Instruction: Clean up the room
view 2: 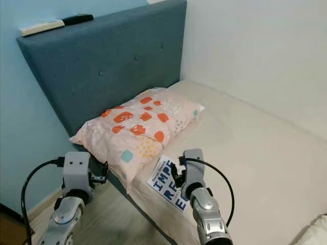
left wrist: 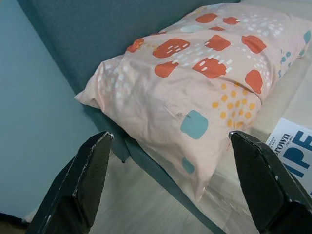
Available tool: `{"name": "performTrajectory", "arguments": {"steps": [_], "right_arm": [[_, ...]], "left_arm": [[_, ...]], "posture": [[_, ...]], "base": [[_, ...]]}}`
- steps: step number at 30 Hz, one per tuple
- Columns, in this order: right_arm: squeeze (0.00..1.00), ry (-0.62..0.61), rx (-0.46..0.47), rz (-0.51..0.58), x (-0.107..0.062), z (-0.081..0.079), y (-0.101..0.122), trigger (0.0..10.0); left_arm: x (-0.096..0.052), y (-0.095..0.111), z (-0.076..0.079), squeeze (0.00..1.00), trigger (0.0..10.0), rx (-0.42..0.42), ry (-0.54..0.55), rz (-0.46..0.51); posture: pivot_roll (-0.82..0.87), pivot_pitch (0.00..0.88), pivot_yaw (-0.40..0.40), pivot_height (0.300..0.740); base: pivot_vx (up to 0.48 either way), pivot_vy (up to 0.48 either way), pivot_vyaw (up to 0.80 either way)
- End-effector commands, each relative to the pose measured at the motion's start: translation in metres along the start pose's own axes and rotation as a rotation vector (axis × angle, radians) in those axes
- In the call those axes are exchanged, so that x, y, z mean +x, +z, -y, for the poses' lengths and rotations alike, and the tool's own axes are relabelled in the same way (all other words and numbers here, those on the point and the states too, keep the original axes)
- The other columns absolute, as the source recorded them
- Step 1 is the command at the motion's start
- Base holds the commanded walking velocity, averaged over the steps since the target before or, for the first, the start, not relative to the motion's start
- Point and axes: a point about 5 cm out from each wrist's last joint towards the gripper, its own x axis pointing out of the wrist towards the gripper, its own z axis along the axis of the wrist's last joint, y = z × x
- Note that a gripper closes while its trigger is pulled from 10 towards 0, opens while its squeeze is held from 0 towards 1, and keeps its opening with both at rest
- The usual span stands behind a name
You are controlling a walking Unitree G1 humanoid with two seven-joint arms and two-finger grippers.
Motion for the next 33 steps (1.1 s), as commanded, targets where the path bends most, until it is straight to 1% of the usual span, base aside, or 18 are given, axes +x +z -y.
{"name": "performTrajectory", "arguments": {"steps": [1,3,5,7,10,16,18,21,33], "right_arm": [[0.0,-0.009,0.011,-0.076,-0.006,0.003,-0.02,10.0],[0.0,-0.007,-0.025,-0.121,-0.008,0.003,-0.03,10.0],[0.0,-0.012,-0.031,-0.137,-0.008,0.003,-0.032,10.0],[0.0,-0.01,-0.029,-0.151,-0.009,0.003,-0.035,10.0],[0.0,-0.012,-0.026,-0.165,-0.009,0.003,-0.037,10.0],[0.0,0.001,-0.006,-0.167,-0.006,0.001,-0.037,10.0],[0.0,-0.006,0.042,-0.17,-0.005,0.002,-0.037,10.0],[0.0,-0.002,0.059,-0.176,-0.004,0.002,-0.037,10.0],[0.0,0.032,0.063,-0.184,-0.003,0.001,-0.036,10.0]], "left_arm": [[-0.007,-0.022,-0.001,0.0,10.0,0.025,0.004,-0.063],[-0.012,-0.034,-0.002,0.0,10.0,0.038,0.01,-0.094],[-0.013,-0.037,-0.002,0.0,10.0,0.045,0.005,-0.102],[-0.015,-0.04,-0.001,0.0,10.0,0.027,-0.003,-0.115],[-0.016,-0.04,-0.001,0.0,10.0,0.022,-0.004,-0.117],[-0.015,-0.038,-0.001,0.0,10.0,0.028,-0.005,-0.103],[-0.014,-0.038,0.001,0.0,10.0,0.014,-0.011,-0.101],[-0.014,-0.039,0.002,0.0,10.0,0.026,-0.027,-0.097],[-0.015,-0.041,0.003,0.0,10.0,0.027,-0.052,-0.108]], "posture": [[-0.05,0.101,-0.058,0.74],[-0.05,0.101,-0.058,0.74],[-0.05,0.101,-0.058,0.74],[-0.05,0.097,-0.067,0.74],[-0.05,0.095,-0.069,0.74],[-0.05,0.085,-0.072,0.74],[-0.05,0.084,-0.071,0.74],[-0.05,0.083,-0.071,0.74],[-0.05,0.077,-0.073,0.74]], "base": [[0.0,0.0,0.0],[0.0,0.0,0.0],[0.0,0.0,0.0],[0.0,0.0,0.0],[0.0,0.0,0.0],[0.0,0.0,-0.8],[0.0,0.0,-0.8],[0.0,0.0,-0.8],[0.0,0.0,-0.8]]}}
